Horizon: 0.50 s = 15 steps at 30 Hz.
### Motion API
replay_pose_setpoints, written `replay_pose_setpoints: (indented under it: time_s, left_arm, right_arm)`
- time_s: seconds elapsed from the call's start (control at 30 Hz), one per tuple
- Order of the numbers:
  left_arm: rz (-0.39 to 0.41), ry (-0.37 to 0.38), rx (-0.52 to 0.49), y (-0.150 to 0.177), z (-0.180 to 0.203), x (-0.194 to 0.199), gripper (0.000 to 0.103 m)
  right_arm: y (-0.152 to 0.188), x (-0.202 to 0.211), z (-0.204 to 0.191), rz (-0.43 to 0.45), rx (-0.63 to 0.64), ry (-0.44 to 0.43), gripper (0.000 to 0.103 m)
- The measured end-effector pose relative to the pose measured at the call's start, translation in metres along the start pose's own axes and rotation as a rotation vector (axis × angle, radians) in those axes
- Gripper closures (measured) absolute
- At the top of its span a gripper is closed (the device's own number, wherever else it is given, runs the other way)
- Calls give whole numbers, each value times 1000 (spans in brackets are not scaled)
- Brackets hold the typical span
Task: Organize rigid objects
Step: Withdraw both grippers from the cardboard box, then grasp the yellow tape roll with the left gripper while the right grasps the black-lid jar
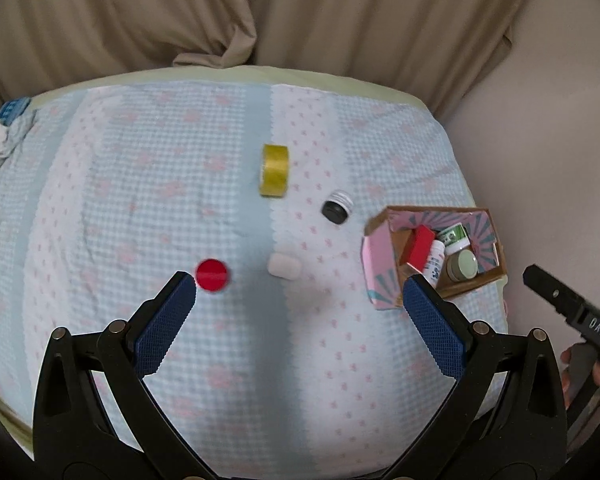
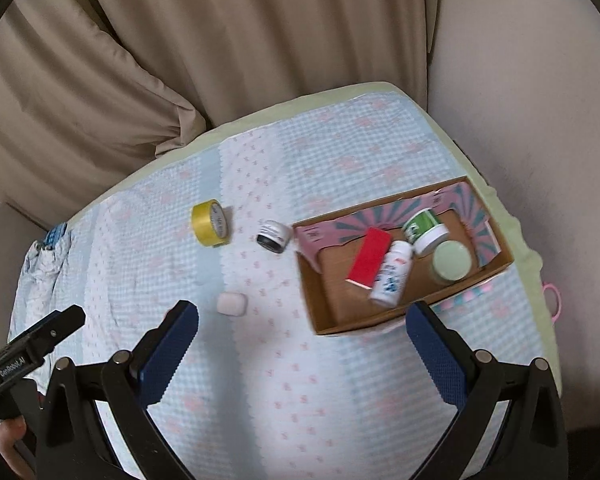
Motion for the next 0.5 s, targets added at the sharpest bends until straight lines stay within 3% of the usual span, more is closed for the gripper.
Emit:
replay_pose_setpoints:
  time_s: [0.27,0.5]
  left_arm:
    - [-31,42,-22,-42,-32,-22,0]
    - [-75,55,-43,-74,-30,-77,0]
  right_arm:
    - [9,-31,-60,20,-62,75,0]
    - [14,-77,-86,15,-125,117,0]
Point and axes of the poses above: each gripper's, at about its wrist camera, not at the fingertips, and x roughly against the way its jaws point, z to its right, y to its underside, the point moved 9 cm from there along -x, roughly the way its jaws point, and after that the axes turned 14 degrees about x, right-handed, at the moved point
